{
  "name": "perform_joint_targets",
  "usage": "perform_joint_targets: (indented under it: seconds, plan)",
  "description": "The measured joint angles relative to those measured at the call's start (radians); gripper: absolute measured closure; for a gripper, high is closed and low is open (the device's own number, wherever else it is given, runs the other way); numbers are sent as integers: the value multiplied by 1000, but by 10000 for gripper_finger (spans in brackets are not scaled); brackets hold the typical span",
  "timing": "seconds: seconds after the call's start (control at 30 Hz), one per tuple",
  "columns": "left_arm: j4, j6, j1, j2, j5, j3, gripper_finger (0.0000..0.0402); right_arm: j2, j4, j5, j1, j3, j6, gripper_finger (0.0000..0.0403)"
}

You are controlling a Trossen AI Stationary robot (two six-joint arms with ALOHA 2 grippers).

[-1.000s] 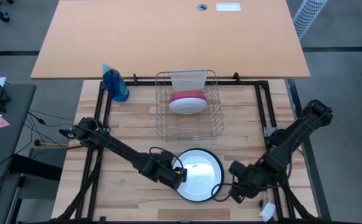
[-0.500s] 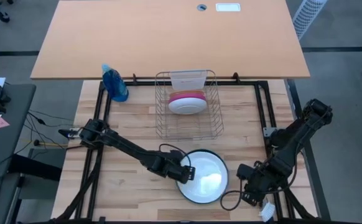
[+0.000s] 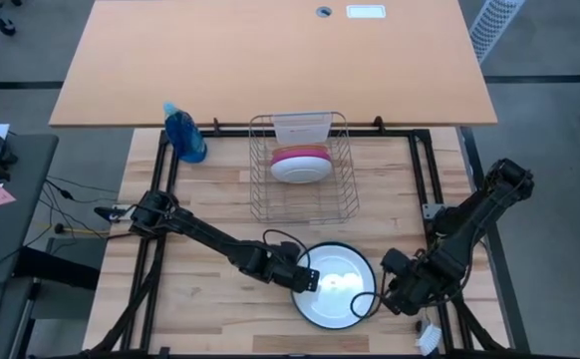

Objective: Sort dishes
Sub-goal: Put the white plate in the dish rack

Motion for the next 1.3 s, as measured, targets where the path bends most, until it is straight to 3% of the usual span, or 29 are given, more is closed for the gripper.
perform_joint_targets:
  seconds: [0.23, 0.53, 0.9, 1.17, 1.3]
  plan:
    - [5, 94, 1, 0, 52, 0, 155, 0, 78, 10, 10, 0, 228, 290]
    - [41, 185, -1, 1, 71, -2, 155, 0, 176, 133, 8, 0, 433, 290]
    - [53, 146, -2, 1, 81, -2, 155, 0, 115, 202, -28, -28, 360, 290]
    - [62, 154, -4, 1, 94, -2, 155, 1, 398, 191, -31, -153, 364, 290]
    - [62, 170, -5, 1, 98, -2, 155, 1, 421, 196, -33, -169, 382, 290]
